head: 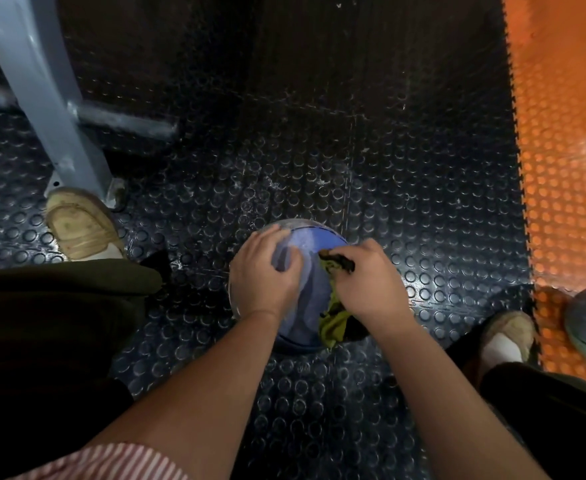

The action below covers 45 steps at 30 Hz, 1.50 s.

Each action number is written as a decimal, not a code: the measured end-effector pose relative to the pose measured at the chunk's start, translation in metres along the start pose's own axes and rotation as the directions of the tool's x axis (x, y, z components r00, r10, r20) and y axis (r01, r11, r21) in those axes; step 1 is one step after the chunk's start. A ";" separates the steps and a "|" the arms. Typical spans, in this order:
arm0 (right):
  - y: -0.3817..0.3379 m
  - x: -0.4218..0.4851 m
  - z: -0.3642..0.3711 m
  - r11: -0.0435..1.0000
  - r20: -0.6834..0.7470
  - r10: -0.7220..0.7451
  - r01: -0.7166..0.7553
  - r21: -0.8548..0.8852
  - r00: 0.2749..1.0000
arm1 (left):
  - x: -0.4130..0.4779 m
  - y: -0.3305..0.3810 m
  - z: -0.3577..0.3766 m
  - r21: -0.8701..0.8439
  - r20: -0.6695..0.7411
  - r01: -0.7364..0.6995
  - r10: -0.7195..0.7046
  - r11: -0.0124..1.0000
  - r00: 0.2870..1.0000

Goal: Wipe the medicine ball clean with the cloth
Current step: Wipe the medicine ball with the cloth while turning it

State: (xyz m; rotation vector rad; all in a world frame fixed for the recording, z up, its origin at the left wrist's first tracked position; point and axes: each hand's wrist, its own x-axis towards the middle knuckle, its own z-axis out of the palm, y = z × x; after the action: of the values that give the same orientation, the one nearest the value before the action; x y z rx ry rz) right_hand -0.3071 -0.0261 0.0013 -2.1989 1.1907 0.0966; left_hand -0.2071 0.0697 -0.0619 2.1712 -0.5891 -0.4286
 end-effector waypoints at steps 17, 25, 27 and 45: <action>0.009 -0.015 0.011 0.994 0.021 -0.105 0.105 0.017 0.994 | -0.006 -0.010 0.004 -0.039 -0.056 -0.075 0.073 0.996 0.996; -0.041 0.051 0.006 0.969 0.117 -0.023 0.051 -0.241 0.993 | -0.006 -0.015 -0.001 -0.041 -0.086 -0.091 0.087 0.995 0.993; -0.044 0.054 0.006 0.968 0.135 0.001 0.033 -0.249 0.991 | -0.002 -0.012 -0.001 -0.097 -0.076 -0.002 -0.005 0.995 0.997; -0.010 0.036 0.016 0.997 -0.108 0.021 -0.029 -0.072 0.994 | -0.005 -0.009 0.005 -0.003 -0.071 -0.053 0.053 0.999 0.996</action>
State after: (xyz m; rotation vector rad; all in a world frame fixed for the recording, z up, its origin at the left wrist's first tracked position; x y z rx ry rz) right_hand -0.2747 -0.0399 -0.0193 -2.2784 1.2923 0.0333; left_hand -0.2115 0.0744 -0.0710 2.1518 -0.6039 -0.3226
